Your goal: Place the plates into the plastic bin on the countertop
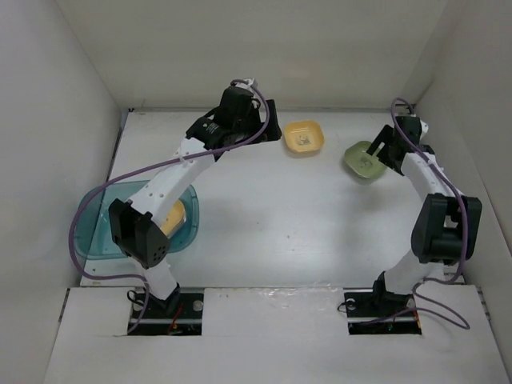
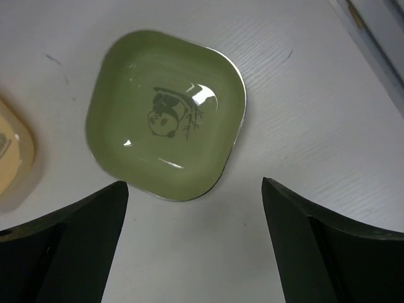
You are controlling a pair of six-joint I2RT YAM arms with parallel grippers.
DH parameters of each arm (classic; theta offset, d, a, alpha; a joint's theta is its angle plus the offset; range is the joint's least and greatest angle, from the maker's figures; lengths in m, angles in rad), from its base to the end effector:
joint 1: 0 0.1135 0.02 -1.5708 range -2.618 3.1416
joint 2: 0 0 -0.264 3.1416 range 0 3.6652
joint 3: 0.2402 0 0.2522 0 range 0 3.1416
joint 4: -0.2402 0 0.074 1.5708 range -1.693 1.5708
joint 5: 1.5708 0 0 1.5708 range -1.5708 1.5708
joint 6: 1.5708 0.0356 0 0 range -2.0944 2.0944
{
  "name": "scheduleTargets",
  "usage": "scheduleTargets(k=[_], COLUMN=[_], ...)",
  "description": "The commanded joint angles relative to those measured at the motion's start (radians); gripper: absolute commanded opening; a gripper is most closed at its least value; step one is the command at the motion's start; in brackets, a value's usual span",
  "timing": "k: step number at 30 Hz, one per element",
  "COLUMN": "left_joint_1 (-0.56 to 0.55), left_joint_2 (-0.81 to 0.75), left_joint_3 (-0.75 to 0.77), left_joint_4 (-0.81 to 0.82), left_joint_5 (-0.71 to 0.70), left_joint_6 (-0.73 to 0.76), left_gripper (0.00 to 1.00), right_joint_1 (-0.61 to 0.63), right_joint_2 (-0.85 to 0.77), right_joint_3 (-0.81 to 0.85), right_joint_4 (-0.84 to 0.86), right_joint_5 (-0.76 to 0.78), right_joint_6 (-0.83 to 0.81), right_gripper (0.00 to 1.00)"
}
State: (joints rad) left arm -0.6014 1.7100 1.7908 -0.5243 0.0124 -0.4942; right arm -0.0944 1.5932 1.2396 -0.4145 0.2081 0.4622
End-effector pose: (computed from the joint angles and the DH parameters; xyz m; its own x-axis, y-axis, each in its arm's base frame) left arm 0.3254 -0.2238 0.4075 -0.5842 -0.1743 -0.7927 0.3384 0.8354 -0.4331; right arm 0.3525 -0.0408 0.2733 -0.5120 0.4867 -0.7078 0.5234 0.8301 0.1922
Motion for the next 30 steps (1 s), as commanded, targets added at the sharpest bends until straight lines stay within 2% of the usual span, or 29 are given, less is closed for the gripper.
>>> scheduleTargets(k=[1, 5, 9, 11, 12, 13, 15, 17, 21, 24, 25, 26, 30], left_joint_1=[0.015, 0.015, 0.015, 0.015, 0.015, 0.015, 0.015, 0.015, 0.005, -0.072, -0.112, -0.127, -0.149], left_joint_2=[-0.027, -0.036, -0.052, -0.052, -0.052, -0.062, -0.062, -0.062, -0.005, 0.081, 0.156, 0.193, 0.322], left_joint_3=[-0.05, -0.118, -0.136, -0.125, -0.125, -0.125, -0.139, -0.139, -0.097, 0.065, 0.125, 0.237, 0.386], left_joint_4=[0.053, 0.081, 0.102, 0.09, 0.09, 0.09, 0.09, 0.09, 0.099, 0.032, 0.002, -0.025, -0.089], left_joint_5=[0.03, 0.06, 0.06, 0.051, 0.041, 0.041, 0.029, 0.029, 0.066, 0.017, -0.012, -0.025, -0.026], left_joint_6=[0.037, 0.06, 0.06, 0.06, 0.06, 0.06, 0.069, 0.069, 0.057, 0.085, 0.085, 0.085, 0.085], left_gripper=[0.99, 0.99, 0.99, 0.99, 0.99, 0.99, 0.99, 0.99, 0.99, 0.99, 0.99, 0.99, 0.99], right_joint_1=[-0.028, -0.05, -0.05, -0.05, -0.05, -0.05, -0.05, -0.05, -0.025, 0.037, 0.062, 0.123, 0.254], right_joint_2=[0.105, 0.204, 0.287, 0.315, 0.315, 0.315, 0.315, 0.315, 0.205, 0.073, 0.042, 0.013, -0.078], right_joint_3=[0.037, 0.037, 0.057, 0.075, 0.075, 0.075, 0.075, 0.075, 0.029, -0.005, -0.005, -0.005, 0.027], right_joint_4=[0.085, 0.085, 0.074, 0.074, 0.074, 0.074, 0.074, 0.048, 0.048, 0.028, 0.011, 0.002, -0.085], right_joint_5=[-0.101, -0.088, -0.098, -0.101, -0.101, -0.101, -0.089, -0.076, -0.02, 0.04, 0.06, 0.094, 0.094], right_joint_6=[-0.016, 0.009, 0.02, 0.03, 0.03, 0.03, 0.03, 0.041, 0.079, 0.064, 0.05, 0.024, -0.06], right_gripper=[0.92, 0.89, 0.82, 0.65, 0.65, 0.47, 0.27, 0.0, 0.0, 0.0, 0.0, 0.0, 0.0])
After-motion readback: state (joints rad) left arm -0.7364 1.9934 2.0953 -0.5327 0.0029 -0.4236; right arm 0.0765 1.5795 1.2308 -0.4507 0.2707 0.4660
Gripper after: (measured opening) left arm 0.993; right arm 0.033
